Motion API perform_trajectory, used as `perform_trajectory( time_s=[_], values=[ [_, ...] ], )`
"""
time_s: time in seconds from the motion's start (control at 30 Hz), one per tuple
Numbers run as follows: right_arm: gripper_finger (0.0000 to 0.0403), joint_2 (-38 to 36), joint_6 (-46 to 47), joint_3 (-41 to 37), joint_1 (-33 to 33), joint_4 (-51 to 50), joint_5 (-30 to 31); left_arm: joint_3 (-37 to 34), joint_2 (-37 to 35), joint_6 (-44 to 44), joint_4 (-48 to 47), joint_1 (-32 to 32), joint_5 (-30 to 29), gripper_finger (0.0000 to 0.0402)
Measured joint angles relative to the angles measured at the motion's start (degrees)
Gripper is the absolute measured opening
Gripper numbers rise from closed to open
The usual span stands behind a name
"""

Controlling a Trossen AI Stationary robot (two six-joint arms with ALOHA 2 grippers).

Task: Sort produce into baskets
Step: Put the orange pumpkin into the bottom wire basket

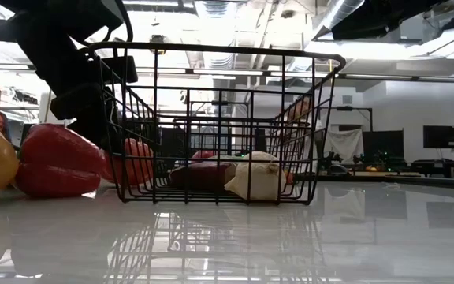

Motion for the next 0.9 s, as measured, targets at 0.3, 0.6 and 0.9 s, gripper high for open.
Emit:
perform_trajectory(
  time_s=[0.3, 0.6, 0.9],
  values=[
    [0.0265, 0.0, 0.0, 0.0, 0.0, 0.0, 0.0, 0.1, -0.02, 0.12, 0.22, 0.13, -0.37, 0.0254],
    [0.0265, 0.0, -0.02, 0.0, 0.0, -0.02, -0.02, 8.13, 0.0, 1.28, -15.28, 0.13, -4.34, 0.0248],
    [0.0265, 0.0, -0.02, 0.0, 0.0, -0.04, 0.0, 17.25, 0.0, -0.9, -29.4, 0.13, -12.75, 0.0248]
  ],
)
